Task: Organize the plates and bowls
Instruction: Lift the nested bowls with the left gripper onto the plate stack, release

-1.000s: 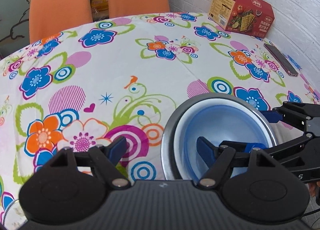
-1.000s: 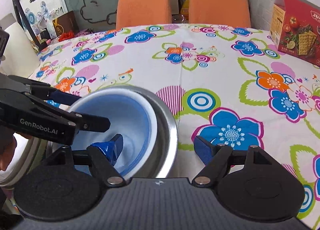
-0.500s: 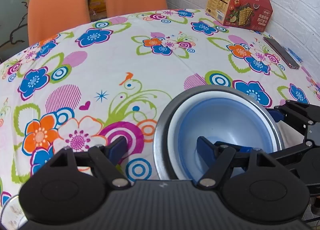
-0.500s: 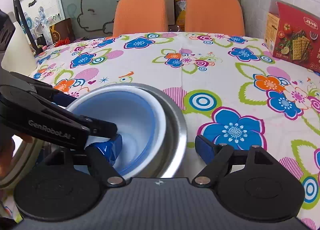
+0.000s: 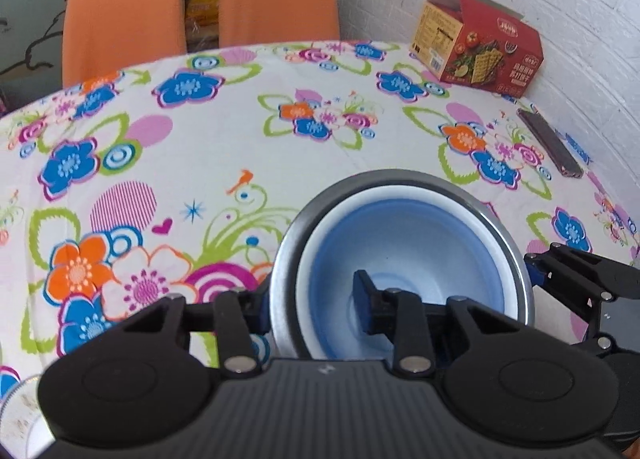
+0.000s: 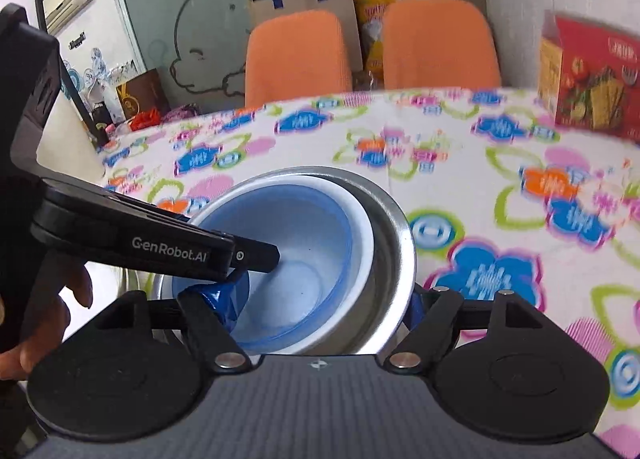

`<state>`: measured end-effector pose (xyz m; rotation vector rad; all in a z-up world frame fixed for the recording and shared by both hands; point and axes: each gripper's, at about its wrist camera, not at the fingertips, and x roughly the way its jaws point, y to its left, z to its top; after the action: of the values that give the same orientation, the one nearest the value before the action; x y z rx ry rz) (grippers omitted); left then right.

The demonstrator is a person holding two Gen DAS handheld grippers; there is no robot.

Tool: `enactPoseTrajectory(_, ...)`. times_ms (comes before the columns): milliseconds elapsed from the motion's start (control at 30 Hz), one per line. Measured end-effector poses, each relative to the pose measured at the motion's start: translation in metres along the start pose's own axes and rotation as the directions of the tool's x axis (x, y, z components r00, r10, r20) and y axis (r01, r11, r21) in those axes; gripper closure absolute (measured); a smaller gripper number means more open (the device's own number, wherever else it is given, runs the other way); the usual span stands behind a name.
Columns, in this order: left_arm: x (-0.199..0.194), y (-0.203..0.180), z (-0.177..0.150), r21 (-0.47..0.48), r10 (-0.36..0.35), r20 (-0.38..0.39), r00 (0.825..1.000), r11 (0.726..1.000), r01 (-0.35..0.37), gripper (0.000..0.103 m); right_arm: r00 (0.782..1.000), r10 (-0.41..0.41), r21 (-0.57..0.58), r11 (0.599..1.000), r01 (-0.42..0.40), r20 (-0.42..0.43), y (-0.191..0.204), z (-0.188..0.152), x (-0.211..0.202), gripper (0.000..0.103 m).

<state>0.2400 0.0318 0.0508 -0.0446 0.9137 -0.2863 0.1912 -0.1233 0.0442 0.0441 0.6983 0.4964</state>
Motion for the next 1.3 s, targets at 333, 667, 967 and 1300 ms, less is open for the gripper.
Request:
enactPoseTrajectory(333,-0.073,0.008,0.052,-0.017,0.039,0.093,0.995,0.999,-0.037,0.072,0.994,0.038,-0.075,0.997,-0.030,0.105,0.029,0.065,-0.031,0.038)
enactPoseTrajectory(667,-0.152,0.078,-0.021,-0.122,0.293,0.084,0.953,0.952,-0.282,0.071,0.945,0.322,-0.144,0.939,-0.313,0.048,0.119,0.037,-0.006,0.037)
enactPoseTrajectory(967,-0.124,0.119,-0.103,-0.229,0.261,-0.043,0.964,0.937,-0.264,0.071,0.939,0.326,-0.077,0.939,-0.335,-0.108,0.148,-0.026,0.017,0.037)
enactPoseTrajectory(1300,-0.114,0.130,-0.115,-0.231,0.231,-0.023,0.973,0.945,-0.230,0.065,0.937,0.317,-0.073,0.941,-0.330,-0.145,0.154,-0.036,0.033,0.037)
